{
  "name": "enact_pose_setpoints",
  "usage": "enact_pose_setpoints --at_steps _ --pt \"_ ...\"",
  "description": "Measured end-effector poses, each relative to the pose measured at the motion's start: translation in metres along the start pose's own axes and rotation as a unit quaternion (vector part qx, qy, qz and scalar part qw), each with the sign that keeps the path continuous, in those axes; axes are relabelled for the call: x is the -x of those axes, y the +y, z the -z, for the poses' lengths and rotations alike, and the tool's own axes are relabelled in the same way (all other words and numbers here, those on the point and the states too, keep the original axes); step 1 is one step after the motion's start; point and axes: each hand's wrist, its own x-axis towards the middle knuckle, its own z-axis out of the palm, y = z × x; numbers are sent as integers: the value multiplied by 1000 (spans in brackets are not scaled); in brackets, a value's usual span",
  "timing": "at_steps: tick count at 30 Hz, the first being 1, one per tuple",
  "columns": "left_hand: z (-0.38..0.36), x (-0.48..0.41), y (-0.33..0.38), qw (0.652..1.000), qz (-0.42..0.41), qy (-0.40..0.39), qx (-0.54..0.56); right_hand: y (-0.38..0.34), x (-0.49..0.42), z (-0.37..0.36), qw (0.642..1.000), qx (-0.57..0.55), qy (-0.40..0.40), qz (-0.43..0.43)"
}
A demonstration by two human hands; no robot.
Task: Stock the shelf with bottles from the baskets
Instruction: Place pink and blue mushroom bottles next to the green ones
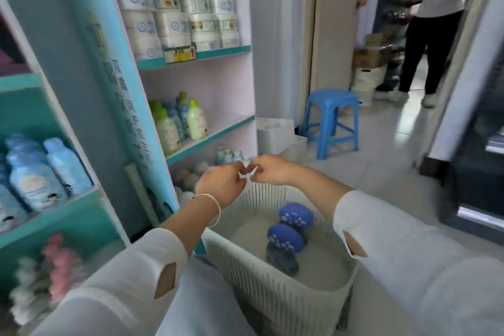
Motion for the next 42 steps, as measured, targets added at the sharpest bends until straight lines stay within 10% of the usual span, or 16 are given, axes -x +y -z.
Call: enact_pose_setpoints --at_steps 14,32,42 --pt "-97 -8 5 988 -18 -155 18 104 -9 -122 970 82 -185 -135" --pt "-51 -12 -26 972 32 -76 222 40 -19 -47 987 -123 58 -82" --pt "41 14 -93 914 32 19 403 -89 -32 7 844 -529 76 47"
